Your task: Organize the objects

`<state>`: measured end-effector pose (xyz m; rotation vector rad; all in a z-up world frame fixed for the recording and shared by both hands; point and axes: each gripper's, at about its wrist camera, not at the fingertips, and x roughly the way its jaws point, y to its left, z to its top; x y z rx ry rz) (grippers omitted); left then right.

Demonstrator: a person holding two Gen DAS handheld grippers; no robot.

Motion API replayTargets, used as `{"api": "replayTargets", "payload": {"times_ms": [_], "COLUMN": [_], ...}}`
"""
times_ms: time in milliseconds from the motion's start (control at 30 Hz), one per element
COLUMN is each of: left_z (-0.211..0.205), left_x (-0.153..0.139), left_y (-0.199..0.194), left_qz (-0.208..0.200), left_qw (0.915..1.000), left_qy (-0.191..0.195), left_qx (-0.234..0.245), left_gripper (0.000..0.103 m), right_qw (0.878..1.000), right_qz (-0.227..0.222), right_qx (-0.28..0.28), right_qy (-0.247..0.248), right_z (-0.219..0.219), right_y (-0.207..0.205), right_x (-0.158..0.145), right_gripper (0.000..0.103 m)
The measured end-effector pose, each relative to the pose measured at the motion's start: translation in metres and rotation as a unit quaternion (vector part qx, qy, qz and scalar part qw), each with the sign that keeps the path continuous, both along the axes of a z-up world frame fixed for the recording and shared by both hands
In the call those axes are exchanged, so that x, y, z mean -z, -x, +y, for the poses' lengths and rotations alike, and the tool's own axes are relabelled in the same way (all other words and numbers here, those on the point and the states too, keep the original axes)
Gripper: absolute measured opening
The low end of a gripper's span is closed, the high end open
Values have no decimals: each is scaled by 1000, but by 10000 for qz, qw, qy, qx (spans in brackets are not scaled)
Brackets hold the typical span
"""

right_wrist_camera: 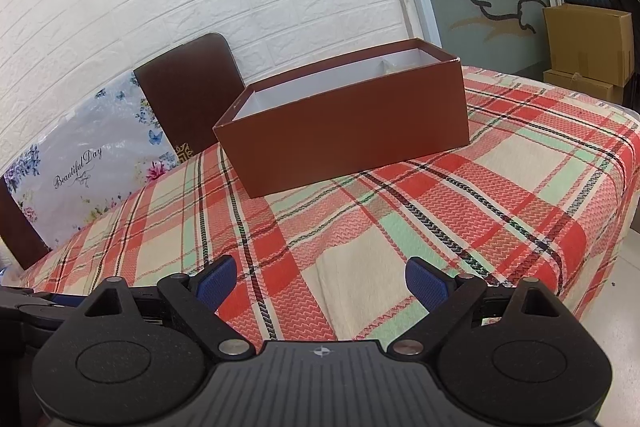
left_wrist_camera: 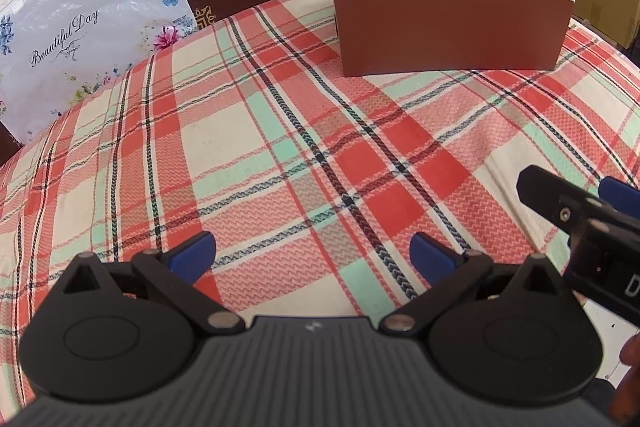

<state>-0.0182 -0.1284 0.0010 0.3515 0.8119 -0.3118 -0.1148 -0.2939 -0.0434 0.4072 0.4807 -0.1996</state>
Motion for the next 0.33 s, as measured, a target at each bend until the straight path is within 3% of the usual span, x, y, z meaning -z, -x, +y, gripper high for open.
{"api": "replayTargets", "payload": {"times_ms": [333], "left_z": [1], "left_x": [-1], "left_y": [1], "left_qz": [5], "left_qw": [9999], "left_qy": [114], "left_qx": [119], "left_gripper": [103], "right_qw": [10000], "right_qz": [-2], "right_qx": [21], "right_qy": [-35], "right_z": [-2], "right_y": [-1], "right_x": [3], "right_gripper": [91]}}
